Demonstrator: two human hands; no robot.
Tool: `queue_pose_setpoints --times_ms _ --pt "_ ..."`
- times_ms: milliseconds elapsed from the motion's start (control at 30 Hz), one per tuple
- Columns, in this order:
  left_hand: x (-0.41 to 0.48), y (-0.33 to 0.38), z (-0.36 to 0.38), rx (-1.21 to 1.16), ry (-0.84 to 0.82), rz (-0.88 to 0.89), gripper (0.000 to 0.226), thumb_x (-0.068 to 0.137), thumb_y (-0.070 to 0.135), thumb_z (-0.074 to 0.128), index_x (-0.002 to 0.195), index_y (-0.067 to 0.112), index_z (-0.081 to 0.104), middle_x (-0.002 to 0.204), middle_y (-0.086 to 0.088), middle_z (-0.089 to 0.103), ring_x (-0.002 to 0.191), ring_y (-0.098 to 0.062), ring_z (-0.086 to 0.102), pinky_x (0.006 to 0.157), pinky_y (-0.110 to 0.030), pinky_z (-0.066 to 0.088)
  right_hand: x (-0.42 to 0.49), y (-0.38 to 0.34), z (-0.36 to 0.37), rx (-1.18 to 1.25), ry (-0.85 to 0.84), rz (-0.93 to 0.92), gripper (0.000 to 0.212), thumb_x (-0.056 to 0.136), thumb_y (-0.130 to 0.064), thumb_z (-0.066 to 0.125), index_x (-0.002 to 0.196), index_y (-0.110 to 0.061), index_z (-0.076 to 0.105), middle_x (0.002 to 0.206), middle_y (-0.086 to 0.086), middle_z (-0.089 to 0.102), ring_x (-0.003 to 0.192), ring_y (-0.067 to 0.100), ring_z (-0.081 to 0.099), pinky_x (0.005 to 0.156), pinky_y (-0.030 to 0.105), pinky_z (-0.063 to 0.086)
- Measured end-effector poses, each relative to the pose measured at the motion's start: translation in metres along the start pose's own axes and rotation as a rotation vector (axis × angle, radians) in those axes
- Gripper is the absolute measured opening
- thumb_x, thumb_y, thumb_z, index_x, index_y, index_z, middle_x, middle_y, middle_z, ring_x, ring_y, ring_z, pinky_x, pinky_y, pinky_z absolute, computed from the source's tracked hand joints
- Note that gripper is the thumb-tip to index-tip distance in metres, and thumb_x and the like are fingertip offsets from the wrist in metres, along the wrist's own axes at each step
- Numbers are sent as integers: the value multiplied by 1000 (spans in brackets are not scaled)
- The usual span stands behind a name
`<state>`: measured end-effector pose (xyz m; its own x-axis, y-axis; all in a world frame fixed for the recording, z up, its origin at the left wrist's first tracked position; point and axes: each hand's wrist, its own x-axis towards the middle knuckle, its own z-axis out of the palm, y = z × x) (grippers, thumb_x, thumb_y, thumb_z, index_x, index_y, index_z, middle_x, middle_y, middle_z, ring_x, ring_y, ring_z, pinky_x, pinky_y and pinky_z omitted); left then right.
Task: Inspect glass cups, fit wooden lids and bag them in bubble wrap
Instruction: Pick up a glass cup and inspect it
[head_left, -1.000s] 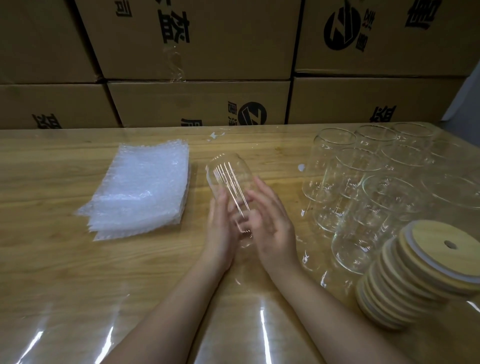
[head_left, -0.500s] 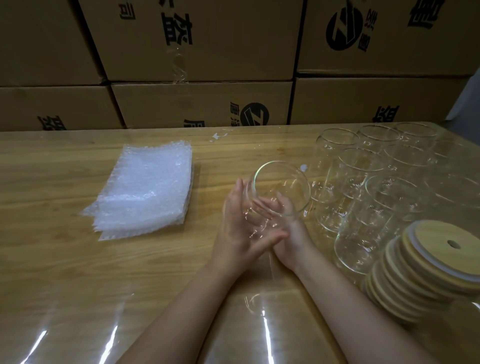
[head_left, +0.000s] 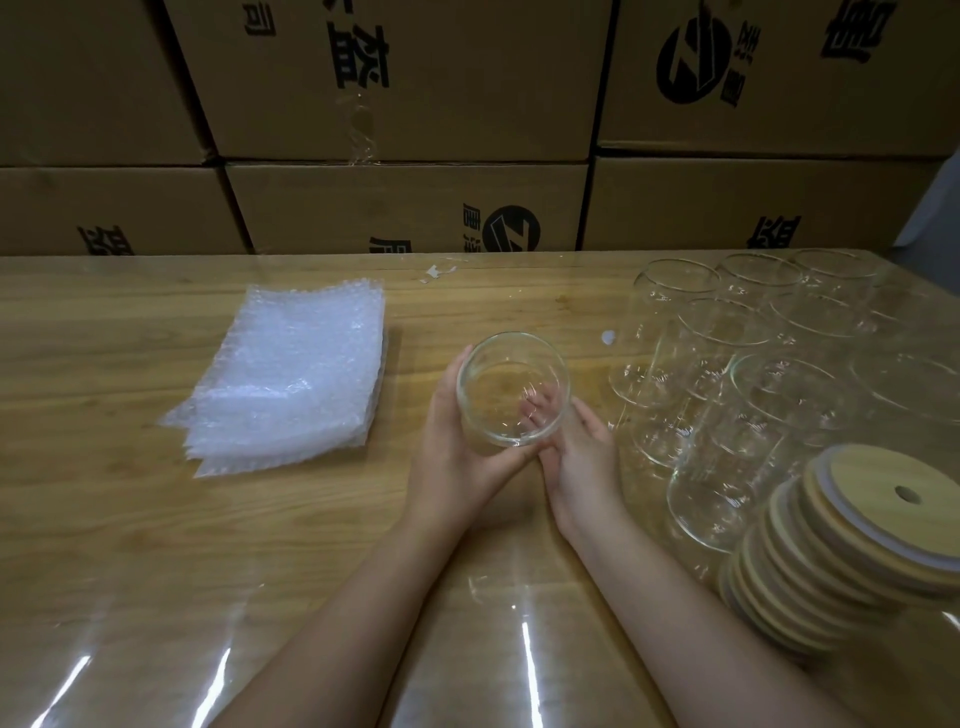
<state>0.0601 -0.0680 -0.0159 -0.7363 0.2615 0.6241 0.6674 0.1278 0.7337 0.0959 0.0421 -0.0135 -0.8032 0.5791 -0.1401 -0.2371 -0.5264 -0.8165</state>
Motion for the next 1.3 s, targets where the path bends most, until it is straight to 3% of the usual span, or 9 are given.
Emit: queue_pose_setpoints --times_ms 200,300,467,633,733,900,1100,1200,1300 --pt "-1 3 3 23 -96 108 99 61 51 80 143 35 26 138 7 51 127 -4 49 103 -27 43 4 -9 0 189 -25 38 23 96 -4 48 87 -5 69 86 8 74 85 17 72 82 25 57" --pt "-3 1 5 51 -101 197 92 61 46 80 139 28 33 134 22 45 125 15 40 101 -9 34 1 -11 -2 210 -98 56 38 99 -13 41 79 -8 73 90 8 74 89 18 71 85 28 55" --pt "-4 3 6 22 -57 270 92 65 42 78 140 36 26 138 10 45 130 8 39 106 -13 32 -1 -14 1 253 -224 213 60 99 -39 35 67 -13 79 84 8 75 80 19 73 76 33 58" --pt "-2 -1 8 28 6 352 91 74 43 77 147 32 24 146 -5 40 135 -22 42 111 -39 35 2 -10 2 193 -213 233 52 100 -41 36 86 -6 72 80 9 74 73 19 73 63 29 58" --pt "-2 -5 6 19 69 262 92 70 39 79 144 32 24 147 4 38 137 -11 37 112 -26 29 2 -3 4 93 -168 119 32 101 -28 41 97 -4 61 82 11 74 77 22 72 77 35 56" --pt "-1 -3 6 39 78 155 92 69 43 77 143 42 22 142 17 39 133 8 34 108 -14 29 -2 -3 3 88 -68 -12 11 93 -4 56 94 -5 67 90 10 74 91 24 70 87 33 55" --pt "-1 7 2 29 -74 99 100 62 54 78 144 39 22 132 11 54 122 -13 55 99 -43 48 1 -11 3 233 -21 29 25 96 -3 46 87 -5 69 90 10 74 92 18 69 67 21 56" --pt "-1 12 2 4 -103 99 100 59 56 79 140 52 21 128 25 52 118 -9 57 97 -38 49 0 -9 3 150 -43 34 27 97 -14 44 89 -8 69 94 6 73 97 16 67 73 24 55" --pt "-1 8 -1 -94 -54 -18 93 59 70 74 136 59 22 117 26 60 104 -4 63 87 -21 49 -5 -4 4 -80 -103 -68 36 101 -27 37 94 -13 70 91 -4 75 90 6 69 90 32 49"
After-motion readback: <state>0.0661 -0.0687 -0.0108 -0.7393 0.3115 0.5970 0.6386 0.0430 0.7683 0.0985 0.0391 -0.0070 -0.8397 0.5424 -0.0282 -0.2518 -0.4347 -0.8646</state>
